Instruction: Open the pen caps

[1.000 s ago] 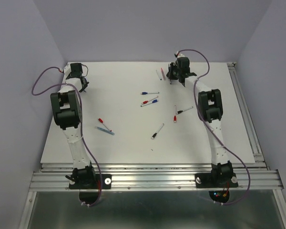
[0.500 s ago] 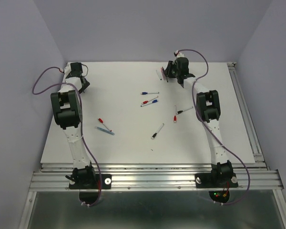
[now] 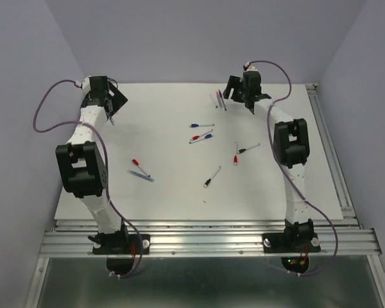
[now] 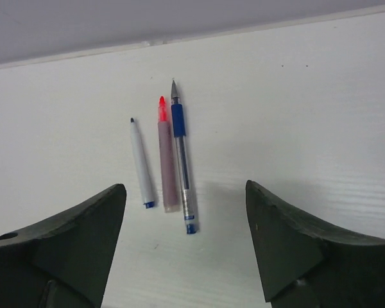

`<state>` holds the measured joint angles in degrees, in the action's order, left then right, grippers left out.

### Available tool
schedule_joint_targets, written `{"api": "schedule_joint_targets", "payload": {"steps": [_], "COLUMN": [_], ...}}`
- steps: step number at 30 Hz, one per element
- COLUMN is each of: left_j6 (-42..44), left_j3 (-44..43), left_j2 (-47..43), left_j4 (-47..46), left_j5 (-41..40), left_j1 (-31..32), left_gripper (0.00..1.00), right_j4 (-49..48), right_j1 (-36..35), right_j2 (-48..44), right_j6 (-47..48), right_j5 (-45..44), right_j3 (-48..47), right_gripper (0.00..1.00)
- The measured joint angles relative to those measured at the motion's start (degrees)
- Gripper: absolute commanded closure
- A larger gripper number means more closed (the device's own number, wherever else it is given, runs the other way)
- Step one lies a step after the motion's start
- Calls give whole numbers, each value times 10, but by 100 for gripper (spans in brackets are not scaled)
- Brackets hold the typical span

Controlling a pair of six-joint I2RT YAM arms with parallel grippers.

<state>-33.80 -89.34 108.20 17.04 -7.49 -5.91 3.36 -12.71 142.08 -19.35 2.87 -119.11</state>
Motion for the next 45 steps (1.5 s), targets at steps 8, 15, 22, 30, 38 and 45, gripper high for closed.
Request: {"api": "schedule_joint_targets", "payload": {"steps": [8, 15, 22, 30, 38, 45], "left_j6": [-18, -68, -112, -146, -159, -165], "left_j3": [141, 347, 470, 485, 497, 504], "left_j2": [-187, -308, -381, -346, -329, -316], "left_j4": [2, 22, 21, 18, 12, 6], "left_j5": [-5, -8, -35, -65, -73, -93], "left_j1": [83, 123, 122, 119, 118, 118], "left_gripper": [1, 1, 2, 15, 27, 29], "right_j4": [-54, -118, -135, -132, -132, -131], "right_j1": [-1, -85, -250, -257, -257, -257], "right_j2": [-307, -629, -735, -728, -704, -704], "right_j6": [-47, -104, -192, -220, -225, -223], "right_j5": [-6, -78, -134, -179, -183, -186], "right_j3": [287, 636, 857, 874, 874, 874], "right_gripper": [0, 0, 0, 0, 0, 0]}}
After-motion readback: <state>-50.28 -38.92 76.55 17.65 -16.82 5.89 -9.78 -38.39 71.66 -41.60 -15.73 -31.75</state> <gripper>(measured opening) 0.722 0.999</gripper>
